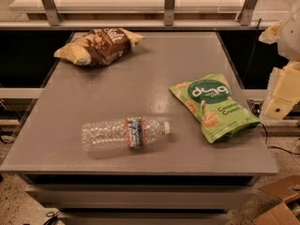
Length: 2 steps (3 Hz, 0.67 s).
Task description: Move water bottle near brown chip bag
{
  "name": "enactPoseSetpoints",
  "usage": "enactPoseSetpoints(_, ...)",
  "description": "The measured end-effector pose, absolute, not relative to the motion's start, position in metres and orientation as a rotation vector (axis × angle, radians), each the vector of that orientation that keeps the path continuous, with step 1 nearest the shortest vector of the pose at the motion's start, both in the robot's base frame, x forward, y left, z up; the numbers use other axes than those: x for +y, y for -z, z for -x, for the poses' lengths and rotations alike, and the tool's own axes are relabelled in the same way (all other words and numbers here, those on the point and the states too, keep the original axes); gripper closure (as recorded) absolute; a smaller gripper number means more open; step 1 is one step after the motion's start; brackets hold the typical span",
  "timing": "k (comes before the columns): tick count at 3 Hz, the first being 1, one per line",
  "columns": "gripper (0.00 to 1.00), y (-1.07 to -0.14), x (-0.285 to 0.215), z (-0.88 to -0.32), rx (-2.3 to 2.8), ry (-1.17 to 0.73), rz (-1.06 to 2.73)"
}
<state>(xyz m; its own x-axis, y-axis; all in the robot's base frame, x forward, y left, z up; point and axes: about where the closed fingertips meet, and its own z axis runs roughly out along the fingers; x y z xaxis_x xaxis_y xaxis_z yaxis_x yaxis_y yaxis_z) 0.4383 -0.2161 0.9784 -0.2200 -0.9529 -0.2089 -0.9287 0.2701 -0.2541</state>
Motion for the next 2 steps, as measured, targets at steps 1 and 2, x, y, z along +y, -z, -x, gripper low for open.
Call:
enactPoseSetpoints(1, 0.00, -0.978, -0.216, -0.438, 2.226, 0.106, 1.720)
enactPoseSetpoints(2, 0.00, -0.983, -0.192, -0.432, 2.125, 0.102, 1.836)
